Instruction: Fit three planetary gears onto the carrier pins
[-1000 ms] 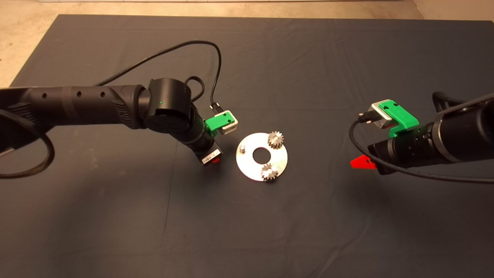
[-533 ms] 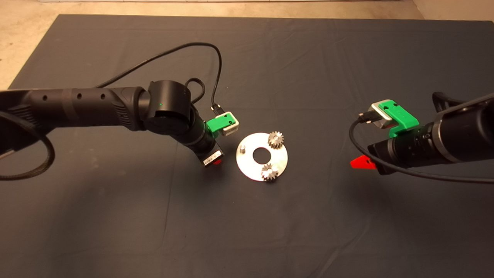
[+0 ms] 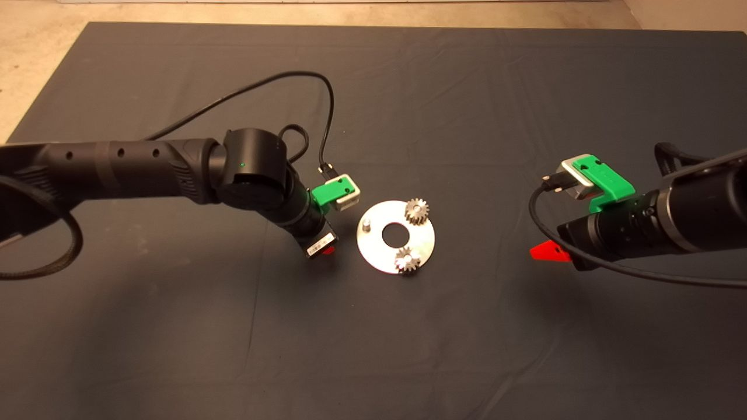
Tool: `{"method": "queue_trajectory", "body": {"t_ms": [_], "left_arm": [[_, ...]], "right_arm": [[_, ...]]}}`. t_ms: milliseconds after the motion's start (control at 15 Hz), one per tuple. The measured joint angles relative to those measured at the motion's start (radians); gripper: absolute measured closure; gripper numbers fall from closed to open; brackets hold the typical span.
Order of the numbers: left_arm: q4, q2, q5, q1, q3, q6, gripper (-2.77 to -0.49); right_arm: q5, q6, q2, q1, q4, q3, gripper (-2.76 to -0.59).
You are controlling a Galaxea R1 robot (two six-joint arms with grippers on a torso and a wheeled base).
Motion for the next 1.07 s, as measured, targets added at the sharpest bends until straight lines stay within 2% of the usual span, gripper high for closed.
{"method": "queue_trajectory", "body": {"t_ms": [200, 600, 667, 867, 1067], "left_arm": [[0.001, -0.005, -0.002, 0.0, 0.0, 0.001, -1.62], [0.001, -0.005, -0.022, 0.0, 0.0, 0.022, -1.49], [0.003, -0.005, -0.023, 0.0, -0.001, 0.022, -1.4], [0.004, -0.006, -0.03, 0.0, -0.005, 0.022, -1.34], [0.005, -0.006, -0.042, 0.0, -0.005, 0.022, -1.14]], "right_arm": [[0.0, 0.0, 0.0, 0.0, 0.0, 0.0, -1.89], [0.0, 0.0, 0.0, 0.0, 0.0, 0.004, -1.89], [0.0, 0.0, 0.0, 0.0, 0.0, 0.004, -1.89], [0.0, 0.0, 0.0, 0.0, 0.0, 0.004, -1.89], [0.0, 0.0, 0.0, 0.001, 0.0, 0.004, -1.89]]}}
